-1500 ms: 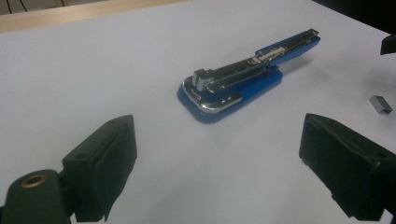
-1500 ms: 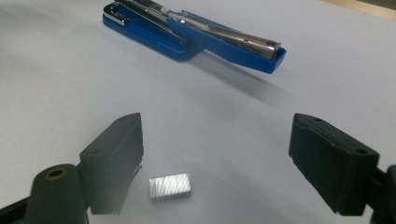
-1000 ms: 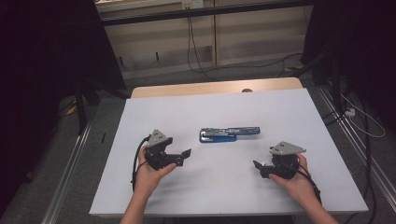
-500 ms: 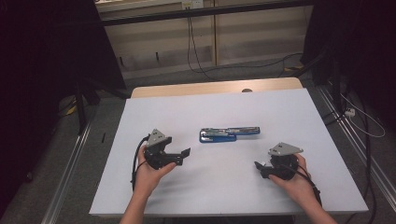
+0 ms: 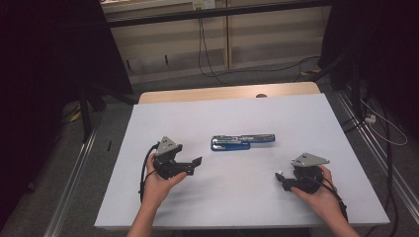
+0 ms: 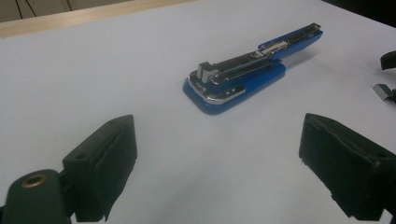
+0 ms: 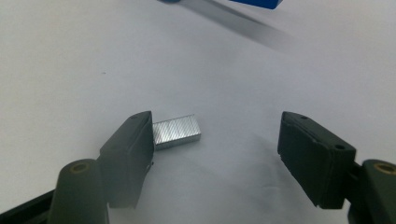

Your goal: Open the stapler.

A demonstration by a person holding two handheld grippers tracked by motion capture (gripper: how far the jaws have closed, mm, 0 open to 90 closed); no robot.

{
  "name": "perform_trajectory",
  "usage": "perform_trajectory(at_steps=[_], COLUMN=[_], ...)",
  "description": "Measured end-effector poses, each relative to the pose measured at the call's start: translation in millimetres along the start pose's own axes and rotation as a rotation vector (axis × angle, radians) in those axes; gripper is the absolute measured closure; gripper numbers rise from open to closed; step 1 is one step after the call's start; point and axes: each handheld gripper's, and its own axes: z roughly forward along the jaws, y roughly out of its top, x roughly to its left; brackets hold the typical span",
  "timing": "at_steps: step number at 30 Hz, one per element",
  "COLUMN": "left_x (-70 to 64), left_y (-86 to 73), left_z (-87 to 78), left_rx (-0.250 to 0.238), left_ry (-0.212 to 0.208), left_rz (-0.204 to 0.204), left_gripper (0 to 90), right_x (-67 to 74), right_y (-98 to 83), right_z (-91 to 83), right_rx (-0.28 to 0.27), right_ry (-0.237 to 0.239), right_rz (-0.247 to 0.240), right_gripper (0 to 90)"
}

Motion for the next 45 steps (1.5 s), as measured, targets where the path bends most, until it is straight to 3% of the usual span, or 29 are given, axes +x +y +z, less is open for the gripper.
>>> perform_trajectory(at_steps=[4,7,15,30,35,45], left_x=[-0.7,-0.2,-0.5,0.6,0.9,-0.5], left_y=[0.4,0.4,0.2,0.4,0.3,1.1], left_z=[-0.6,-0.9,-1.0,-2.2,-2.8,-1.5], left_rx=[0.000,0.001,0.003,-0.002,-0.002,0.002], left_ry=[0.003,0.005,0.007,0.015,0.022,0.024], left_rz=[0.007,0.010,0.013,0.006,0.008,0.017], left_gripper=[11.7,11.7,11.8,12.1,12.1,12.2], right_x=[0.5,4.8,9.0,12.6,13.7,18.3], right_y=[0.4,0.8,1.8,4.2,2.0,-5.1], right_z=[-2.1,-3.5,-3.9,1.2,-2.3,-12.4], right_rx=[-0.006,-0.002,0.002,0.013,0.022,0.027], right_ry=[0.016,0.046,0.090,0.135,0.157,0.197], right_rz=[-0.001,-0.023,-0.042,-0.058,-0.046,-0.072], right_gripper=[29.7,37.4,46.5,48.8,48.7,53.2])
